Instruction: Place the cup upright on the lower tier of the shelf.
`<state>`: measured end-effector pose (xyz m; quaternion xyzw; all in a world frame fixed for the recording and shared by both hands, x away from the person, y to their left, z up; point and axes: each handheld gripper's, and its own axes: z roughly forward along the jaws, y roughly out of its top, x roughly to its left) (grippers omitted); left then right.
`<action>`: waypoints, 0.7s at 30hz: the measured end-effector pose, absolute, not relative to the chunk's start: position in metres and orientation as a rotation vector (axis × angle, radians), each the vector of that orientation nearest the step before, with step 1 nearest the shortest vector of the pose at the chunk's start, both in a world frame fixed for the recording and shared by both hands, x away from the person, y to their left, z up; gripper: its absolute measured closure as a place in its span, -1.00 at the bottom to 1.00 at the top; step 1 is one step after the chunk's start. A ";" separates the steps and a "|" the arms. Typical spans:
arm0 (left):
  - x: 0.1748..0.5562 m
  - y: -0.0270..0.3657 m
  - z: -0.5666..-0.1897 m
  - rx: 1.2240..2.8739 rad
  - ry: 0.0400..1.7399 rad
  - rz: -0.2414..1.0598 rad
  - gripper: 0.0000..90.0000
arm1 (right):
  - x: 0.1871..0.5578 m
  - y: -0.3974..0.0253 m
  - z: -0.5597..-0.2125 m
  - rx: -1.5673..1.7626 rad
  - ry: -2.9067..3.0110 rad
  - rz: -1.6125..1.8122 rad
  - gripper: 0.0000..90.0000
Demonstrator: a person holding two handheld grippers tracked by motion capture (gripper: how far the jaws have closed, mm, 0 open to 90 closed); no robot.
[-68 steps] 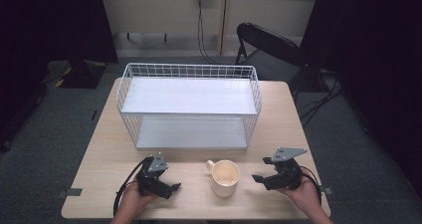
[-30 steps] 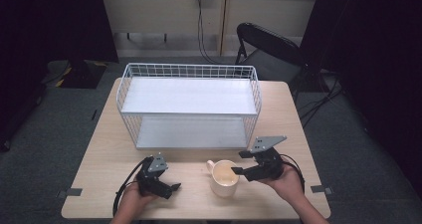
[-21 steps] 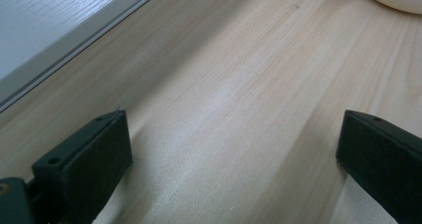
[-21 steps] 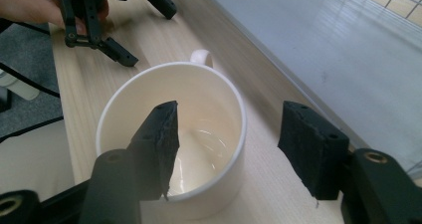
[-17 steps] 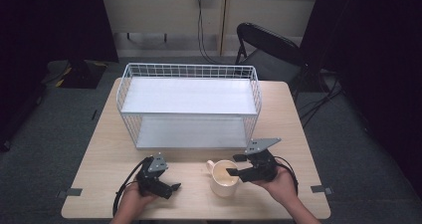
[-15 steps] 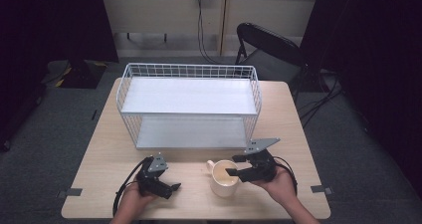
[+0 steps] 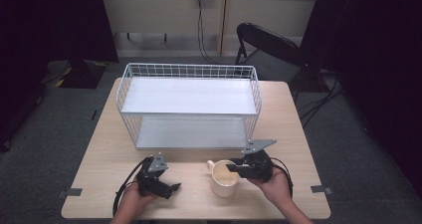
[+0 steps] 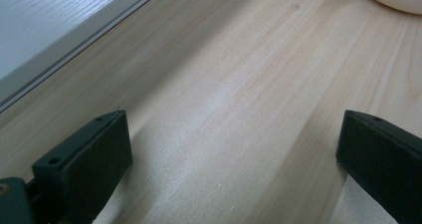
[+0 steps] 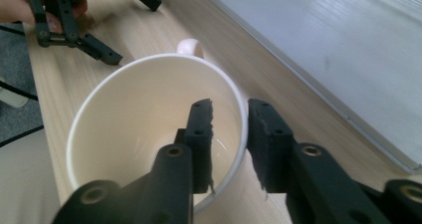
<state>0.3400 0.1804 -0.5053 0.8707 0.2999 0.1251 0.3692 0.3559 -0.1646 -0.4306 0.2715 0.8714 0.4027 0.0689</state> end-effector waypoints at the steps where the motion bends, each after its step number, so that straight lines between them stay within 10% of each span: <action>1: 0.340 0.180 -0.505 2.235 0.769 0.321 -0.99 | 0.357 -0.165 -0.432 0.824 2.625 1.216 0.67; 21: 0.340 0.180 -0.505 2.234 0.771 0.322 -0.99 | 0.356 -0.164 -0.437 0.827 2.569 1.215 0.80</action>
